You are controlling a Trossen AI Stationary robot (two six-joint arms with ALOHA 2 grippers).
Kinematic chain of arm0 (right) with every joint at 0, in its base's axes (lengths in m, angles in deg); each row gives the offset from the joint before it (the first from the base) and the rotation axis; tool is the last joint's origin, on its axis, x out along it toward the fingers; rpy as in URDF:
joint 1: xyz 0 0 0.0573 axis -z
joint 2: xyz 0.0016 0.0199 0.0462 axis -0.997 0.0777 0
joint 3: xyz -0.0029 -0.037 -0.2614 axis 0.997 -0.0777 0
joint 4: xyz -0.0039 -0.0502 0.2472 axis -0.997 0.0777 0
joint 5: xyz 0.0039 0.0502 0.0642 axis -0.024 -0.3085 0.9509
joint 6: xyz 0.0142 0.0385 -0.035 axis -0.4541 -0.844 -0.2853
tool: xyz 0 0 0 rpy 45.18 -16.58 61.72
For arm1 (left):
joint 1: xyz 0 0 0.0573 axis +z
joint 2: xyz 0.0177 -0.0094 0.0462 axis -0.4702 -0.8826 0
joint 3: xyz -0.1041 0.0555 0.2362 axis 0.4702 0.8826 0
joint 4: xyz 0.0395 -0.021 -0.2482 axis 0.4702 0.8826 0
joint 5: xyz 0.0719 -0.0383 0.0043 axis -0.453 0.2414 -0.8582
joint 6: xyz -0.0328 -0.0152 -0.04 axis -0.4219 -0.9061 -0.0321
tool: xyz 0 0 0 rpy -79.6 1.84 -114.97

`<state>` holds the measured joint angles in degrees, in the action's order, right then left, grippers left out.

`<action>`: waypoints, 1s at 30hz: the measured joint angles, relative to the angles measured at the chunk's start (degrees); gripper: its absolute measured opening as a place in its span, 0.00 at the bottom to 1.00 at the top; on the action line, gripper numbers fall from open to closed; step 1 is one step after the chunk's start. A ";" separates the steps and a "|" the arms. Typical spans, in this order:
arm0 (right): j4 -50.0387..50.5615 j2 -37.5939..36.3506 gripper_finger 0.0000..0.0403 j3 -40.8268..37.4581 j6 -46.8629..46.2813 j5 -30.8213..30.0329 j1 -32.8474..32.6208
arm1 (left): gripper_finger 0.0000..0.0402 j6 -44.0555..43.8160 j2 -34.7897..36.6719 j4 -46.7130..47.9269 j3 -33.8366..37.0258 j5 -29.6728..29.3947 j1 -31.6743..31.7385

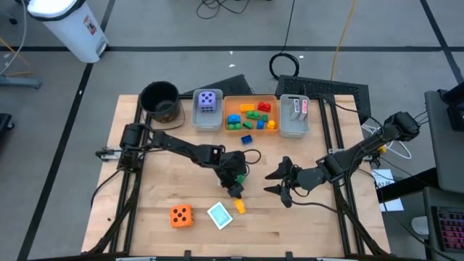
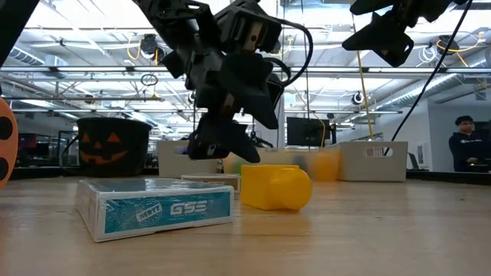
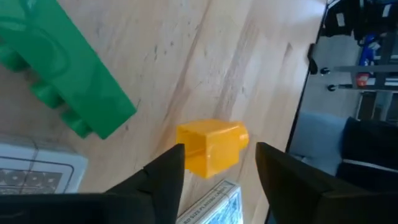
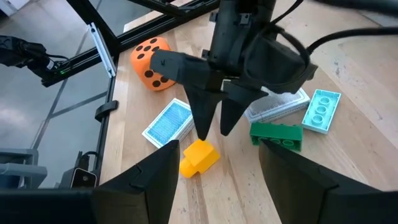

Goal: Pick & Place Toys
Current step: Put the yellow game piece into the orange bin

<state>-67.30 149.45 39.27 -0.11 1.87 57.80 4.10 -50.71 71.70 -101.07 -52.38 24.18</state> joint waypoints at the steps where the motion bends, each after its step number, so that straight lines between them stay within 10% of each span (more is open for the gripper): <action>1: 0.00 0.00 0.52 0.00 0.00 -0.02 0.00 | 0.53 -0.01 -0.36 0.04 0.00 0.01 -0.05; 30: 2.58 0.00 0.52 -0.05 0.88 -1.75 0.02 | 0.47 -2.33 -2.93 -4.08 0.02 2.96 -2.65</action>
<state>-64.72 149.46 39.22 0.77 0.13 57.82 1.77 -53.64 67.62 -101.05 -49.42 21.52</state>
